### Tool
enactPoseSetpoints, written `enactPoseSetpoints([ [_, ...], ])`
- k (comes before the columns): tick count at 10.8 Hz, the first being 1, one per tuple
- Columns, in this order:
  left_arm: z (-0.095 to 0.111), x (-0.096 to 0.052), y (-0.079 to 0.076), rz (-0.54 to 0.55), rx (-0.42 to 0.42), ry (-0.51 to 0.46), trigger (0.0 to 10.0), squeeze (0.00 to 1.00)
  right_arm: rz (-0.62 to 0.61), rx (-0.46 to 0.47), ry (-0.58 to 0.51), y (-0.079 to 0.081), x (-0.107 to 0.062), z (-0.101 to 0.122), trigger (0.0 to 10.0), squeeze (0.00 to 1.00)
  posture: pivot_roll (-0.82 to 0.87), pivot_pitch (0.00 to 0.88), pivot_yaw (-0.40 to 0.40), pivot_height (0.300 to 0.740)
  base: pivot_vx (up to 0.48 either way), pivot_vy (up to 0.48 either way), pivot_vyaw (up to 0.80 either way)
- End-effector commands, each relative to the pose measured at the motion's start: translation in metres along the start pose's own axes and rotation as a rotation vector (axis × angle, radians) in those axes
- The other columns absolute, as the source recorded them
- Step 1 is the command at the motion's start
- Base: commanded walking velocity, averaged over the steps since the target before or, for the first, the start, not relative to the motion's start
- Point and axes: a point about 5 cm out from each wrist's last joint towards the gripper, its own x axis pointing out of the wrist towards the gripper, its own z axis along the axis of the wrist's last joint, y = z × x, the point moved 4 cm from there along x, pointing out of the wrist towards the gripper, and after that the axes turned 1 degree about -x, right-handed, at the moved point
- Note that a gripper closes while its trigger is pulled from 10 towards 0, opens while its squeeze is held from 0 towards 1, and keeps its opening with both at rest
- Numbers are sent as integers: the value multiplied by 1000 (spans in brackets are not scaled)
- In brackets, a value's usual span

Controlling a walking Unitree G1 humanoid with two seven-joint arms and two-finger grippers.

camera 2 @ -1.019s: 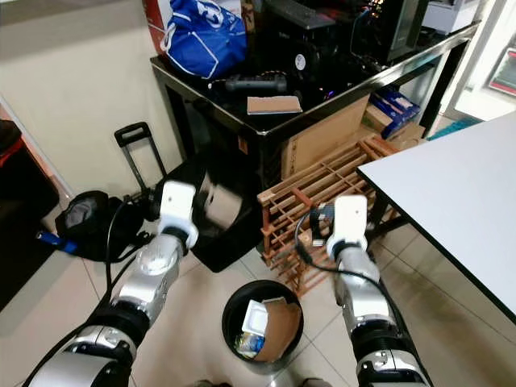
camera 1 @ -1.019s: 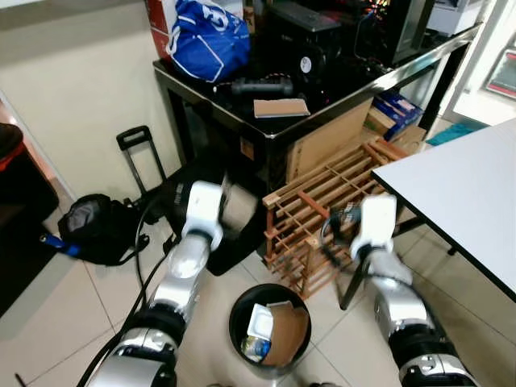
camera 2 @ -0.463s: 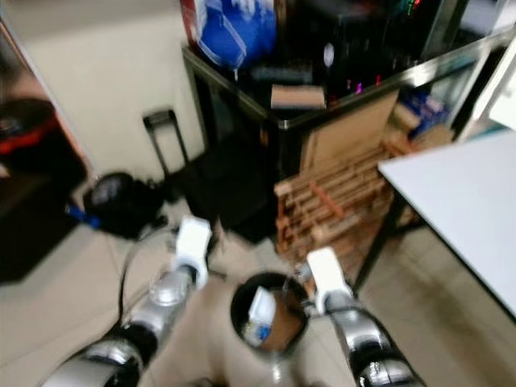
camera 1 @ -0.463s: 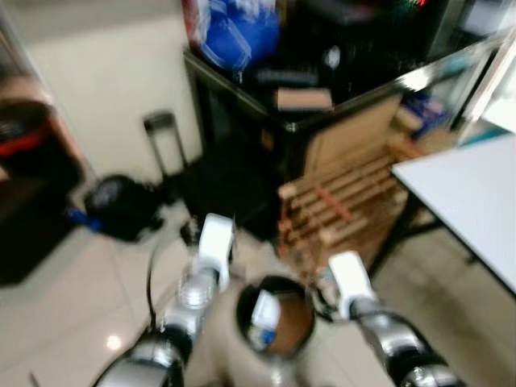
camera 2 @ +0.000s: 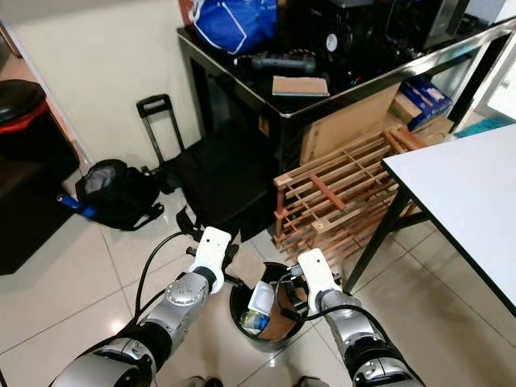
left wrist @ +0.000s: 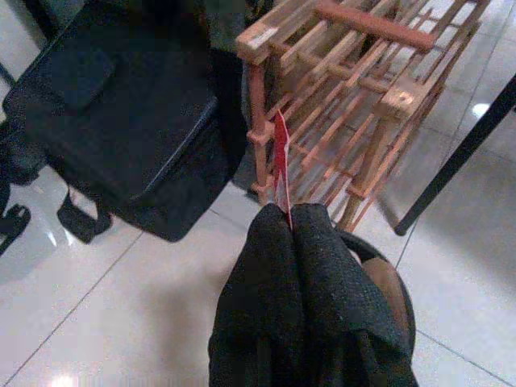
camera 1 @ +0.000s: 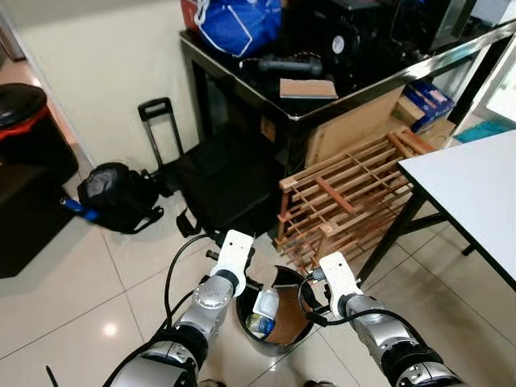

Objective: Picking trash to rubbish bin

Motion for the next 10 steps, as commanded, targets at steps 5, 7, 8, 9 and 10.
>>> enactPoseSetpoints([
  [5,-5,0,7,28,-13,41,10000,0,-30,17,-28,-4,1,8,10000,0,-100,88,44,740,119,0,0],
  [7,-5,0,6,26,-9,42,10000,0,-52,26,-52,-8,1,15,10000,0,-101,83,46,740,159,0,0],
  [8,-5,0,6,25,-7,42,10000,0,-55,25,-55,-8,1,15,10000,0,-101,81,47,740,0,0,0],
  [9,-5,0,6,23,-2,40,10000,0,-66,27,-62,-9,1,17,10000,0,-102,76,49,740,319,0,0],
  [10,-5,0,5,19,4,39,10000,0,-68,27,-63,-9,2,17,10000,0,-103,71,51,740,319,0,0],
])
